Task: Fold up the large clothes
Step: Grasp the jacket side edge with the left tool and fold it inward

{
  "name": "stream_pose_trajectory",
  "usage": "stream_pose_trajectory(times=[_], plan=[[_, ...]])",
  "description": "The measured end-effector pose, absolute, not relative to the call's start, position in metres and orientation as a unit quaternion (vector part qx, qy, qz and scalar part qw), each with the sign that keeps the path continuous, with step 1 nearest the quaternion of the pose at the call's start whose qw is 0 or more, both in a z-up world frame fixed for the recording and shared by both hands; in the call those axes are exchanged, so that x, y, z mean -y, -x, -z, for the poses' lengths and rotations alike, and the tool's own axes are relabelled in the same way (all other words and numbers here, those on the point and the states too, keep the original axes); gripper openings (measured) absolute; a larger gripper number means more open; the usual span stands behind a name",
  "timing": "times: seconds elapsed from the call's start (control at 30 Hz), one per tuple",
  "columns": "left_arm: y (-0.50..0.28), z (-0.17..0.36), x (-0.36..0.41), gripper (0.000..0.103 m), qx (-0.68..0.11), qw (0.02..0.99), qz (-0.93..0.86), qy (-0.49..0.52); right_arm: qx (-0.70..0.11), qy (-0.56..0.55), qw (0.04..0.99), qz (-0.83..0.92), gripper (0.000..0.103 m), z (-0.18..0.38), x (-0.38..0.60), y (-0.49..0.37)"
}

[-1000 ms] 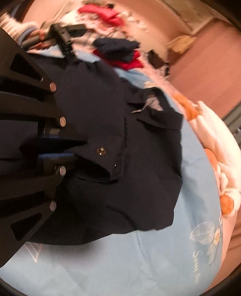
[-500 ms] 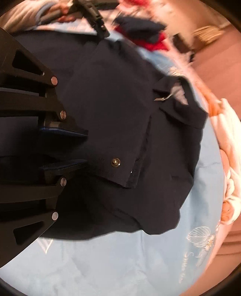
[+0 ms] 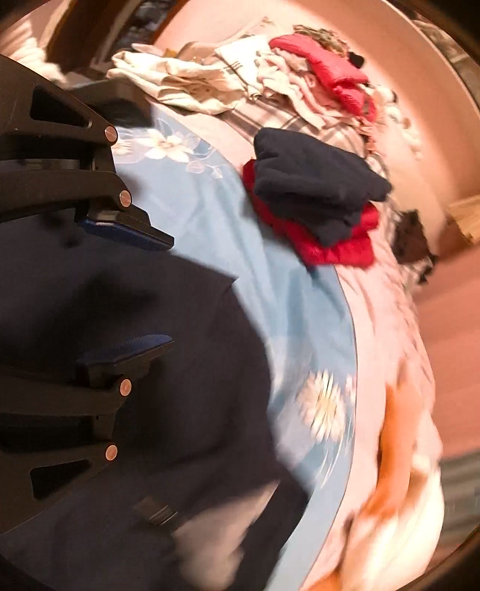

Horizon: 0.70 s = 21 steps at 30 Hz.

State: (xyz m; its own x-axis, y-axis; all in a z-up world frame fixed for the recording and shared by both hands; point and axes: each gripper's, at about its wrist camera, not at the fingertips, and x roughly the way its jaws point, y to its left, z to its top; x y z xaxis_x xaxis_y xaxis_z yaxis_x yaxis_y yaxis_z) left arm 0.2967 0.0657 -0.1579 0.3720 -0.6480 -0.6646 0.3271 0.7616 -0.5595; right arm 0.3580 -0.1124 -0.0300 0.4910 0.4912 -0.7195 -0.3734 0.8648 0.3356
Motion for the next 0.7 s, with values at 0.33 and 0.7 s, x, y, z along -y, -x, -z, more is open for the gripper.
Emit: stream_pose_trajectory(times=[0.33,0.7], plan=[[-0.299,0.161,-0.066,0.035,-0.47,0.803,0.316,0.187,-0.513,-0.005,0.814,-0.272,0.055,0.091,0.088,-0.401],[-0.299,0.159,-0.061,0.02,-0.473,0.821,0.284,0.15,-0.426,0.101,0.858,-0.267,0.001,0.067,0.051,-0.39]])
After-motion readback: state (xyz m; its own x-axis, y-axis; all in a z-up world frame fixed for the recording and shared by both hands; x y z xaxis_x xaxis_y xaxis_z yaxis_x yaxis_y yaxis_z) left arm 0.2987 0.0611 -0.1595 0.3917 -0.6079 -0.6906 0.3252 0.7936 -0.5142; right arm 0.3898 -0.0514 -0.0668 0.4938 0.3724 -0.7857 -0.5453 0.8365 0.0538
